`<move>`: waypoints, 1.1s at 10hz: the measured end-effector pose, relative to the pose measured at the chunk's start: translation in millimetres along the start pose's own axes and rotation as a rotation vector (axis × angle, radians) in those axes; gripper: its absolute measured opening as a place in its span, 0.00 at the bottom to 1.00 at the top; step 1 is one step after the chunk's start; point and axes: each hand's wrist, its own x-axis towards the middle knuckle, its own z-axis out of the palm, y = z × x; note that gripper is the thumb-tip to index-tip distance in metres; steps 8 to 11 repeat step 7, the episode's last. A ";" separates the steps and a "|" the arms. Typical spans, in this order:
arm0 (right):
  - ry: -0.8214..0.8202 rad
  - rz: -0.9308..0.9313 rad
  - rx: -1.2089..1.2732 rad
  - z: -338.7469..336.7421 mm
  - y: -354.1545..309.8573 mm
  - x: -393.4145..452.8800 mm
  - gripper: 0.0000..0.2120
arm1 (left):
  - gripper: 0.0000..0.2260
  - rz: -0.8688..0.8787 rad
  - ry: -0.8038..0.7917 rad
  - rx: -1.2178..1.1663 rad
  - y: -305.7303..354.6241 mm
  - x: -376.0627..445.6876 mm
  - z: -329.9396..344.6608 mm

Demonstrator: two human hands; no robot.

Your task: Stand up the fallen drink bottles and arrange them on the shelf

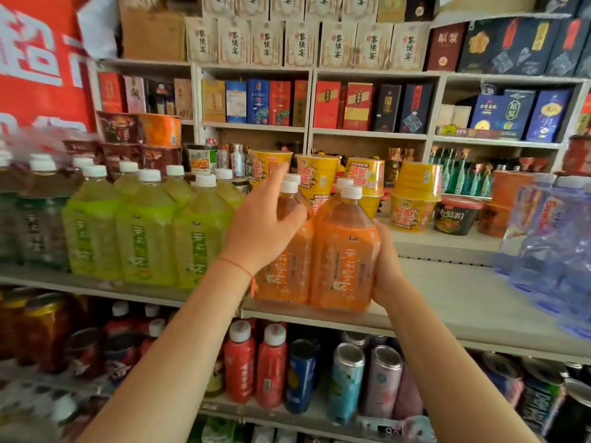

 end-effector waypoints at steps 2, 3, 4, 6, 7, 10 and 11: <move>-0.004 -0.017 -0.013 30.0 9.8 4.0 0.27 | 0.25 0.191 -0.015 0.556 -18.7 6.0 -6.3; 0.023 -0.005 -0.013 34.0 11.9 4.9 0.27 | 0.17 0.237 0.052 0.454 -26.9 3.3 -8.7; 0.031 -0.033 -0.008 35.0 10.2 5.1 0.26 | 0.16 0.222 0.032 0.407 -26.9 2.3 -6.1; 0.185 -0.090 -0.022 39.9 10.9 -0.7 0.21 | 0.19 0.214 0.025 0.215 -29.1 -2.4 -11.9; 0.370 -0.389 -0.219 38.8 -14.2 -11.5 0.18 | 0.17 0.243 0.214 0.057 -19.8 -13.6 -53.7; 0.370 -0.389 -0.219 38.8 -14.2 -11.5 0.18 | 0.17 0.243 0.214 0.057 -19.8 -13.6 -53.7; 0.370 -0.389 -0.219 38.8 -14.2 -11.5 0.18 | 0.17 0.243 0.214 0.057 -19.8 -13.6 -53.7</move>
